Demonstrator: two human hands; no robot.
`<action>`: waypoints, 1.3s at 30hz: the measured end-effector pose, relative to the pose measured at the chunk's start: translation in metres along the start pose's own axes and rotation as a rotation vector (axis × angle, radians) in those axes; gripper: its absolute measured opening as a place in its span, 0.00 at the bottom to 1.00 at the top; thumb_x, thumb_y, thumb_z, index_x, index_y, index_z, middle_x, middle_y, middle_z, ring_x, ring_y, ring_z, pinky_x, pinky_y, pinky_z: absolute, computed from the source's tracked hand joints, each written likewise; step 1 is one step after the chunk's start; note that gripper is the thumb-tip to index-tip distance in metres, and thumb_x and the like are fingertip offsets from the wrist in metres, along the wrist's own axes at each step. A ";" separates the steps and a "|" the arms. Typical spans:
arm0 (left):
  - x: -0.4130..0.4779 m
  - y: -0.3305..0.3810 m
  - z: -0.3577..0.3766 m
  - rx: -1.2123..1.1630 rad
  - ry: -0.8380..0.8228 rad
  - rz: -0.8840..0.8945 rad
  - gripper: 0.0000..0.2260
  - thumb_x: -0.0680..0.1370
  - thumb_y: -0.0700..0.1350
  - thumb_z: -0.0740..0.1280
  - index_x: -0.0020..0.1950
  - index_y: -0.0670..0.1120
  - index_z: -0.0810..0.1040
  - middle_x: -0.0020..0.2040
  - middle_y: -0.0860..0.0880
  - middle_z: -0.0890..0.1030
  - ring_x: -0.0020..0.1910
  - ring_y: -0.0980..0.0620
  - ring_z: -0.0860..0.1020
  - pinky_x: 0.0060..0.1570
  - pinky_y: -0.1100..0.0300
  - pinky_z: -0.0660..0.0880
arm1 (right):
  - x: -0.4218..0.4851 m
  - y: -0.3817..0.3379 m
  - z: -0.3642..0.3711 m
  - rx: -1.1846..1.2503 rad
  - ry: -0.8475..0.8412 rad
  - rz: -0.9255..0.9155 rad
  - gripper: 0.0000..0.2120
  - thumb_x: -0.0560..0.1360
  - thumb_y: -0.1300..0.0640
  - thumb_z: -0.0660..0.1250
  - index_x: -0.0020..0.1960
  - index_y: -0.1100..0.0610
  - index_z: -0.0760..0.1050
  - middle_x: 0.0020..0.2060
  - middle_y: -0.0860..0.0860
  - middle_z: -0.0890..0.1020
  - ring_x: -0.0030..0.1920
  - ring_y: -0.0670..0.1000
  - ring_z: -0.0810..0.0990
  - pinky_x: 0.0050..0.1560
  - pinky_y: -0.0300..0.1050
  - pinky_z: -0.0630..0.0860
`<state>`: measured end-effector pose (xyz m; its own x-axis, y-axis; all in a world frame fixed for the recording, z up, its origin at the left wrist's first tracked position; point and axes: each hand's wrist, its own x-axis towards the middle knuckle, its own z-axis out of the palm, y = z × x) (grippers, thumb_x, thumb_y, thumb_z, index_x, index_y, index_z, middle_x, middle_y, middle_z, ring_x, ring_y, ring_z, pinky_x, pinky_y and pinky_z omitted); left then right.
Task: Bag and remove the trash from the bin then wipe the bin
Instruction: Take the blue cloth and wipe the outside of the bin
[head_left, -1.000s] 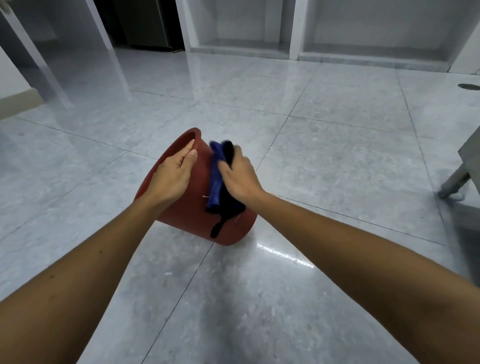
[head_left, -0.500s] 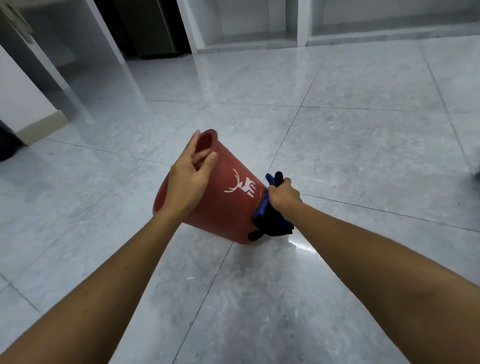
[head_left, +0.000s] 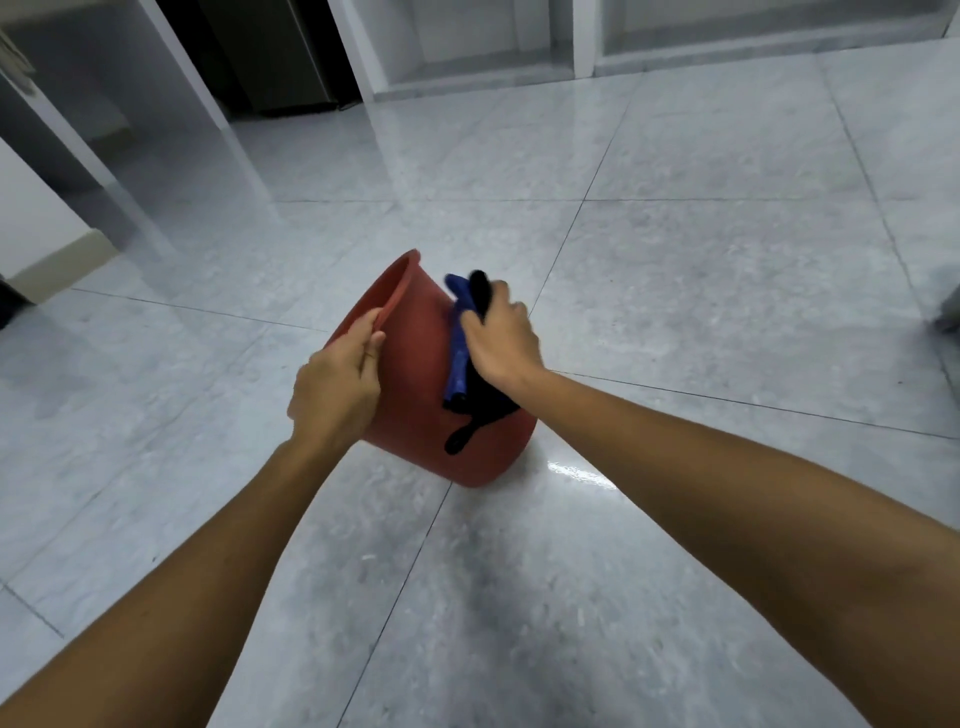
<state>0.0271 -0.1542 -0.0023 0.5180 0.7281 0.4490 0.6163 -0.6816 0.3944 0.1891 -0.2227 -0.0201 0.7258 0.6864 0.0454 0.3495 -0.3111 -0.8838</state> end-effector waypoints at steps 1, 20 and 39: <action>0.006 0.000 -0.001 0.009 0.007 -0.026 0.16 0.81 0.54 0.54 0.67 0.57 0.72 0.49 0.42 0.83 0.47 0.38 0.79 0.45 0.52 0.73 | -0.003 -0.008 0.001 -0.010 -0.019 -0.092 0.20 0.77 0.50 0.58 0.67 0.53 0.64 0.55 0.60 0.73 0.47 0.63 0.78 0.45 0.48 0.70; 0.022 -0.003 -0.007 -0.182 -0.091 -0.159 0.17 0.81 0.55 0.52 0.68 0.58 0.72 0.57 0.49 0.81 0.53 0.47 0.77 0.48 0.57 0.68 | -0.037 -0.014 0.026 -0.038 0.028 -0.042 0.18 0.77 0.49 0.58 0.64 0.54 0.63 0.53 0.58 0.70 0.46 0.64 0.77 0.45 0.52 0.72; 0.022 -0.006 -0.018 -0.423 -0.226 -0.172 0.15 0.81 0.53 0.55 0.64 0.59 0.75 0.55 0.55 0.82 0.56 0.52 0.78 0.58 0.54 0.73 | -0.014 -0.049 0.029 0.018 -0.042 -0.046 0.18 0.75 0.48 0.58 0.64 0.50 0.65 0.52 0.58 0.72 0.45 0.62 0.77 0.44 0.49 0.71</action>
<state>0.0243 -0.1356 0.0202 0.5742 0.7981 0.1826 0.4338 -0.4858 0.7589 0.1448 -0.1981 0.0095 0.6835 0.7269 0.0667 0.3705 -0.2668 -0.8897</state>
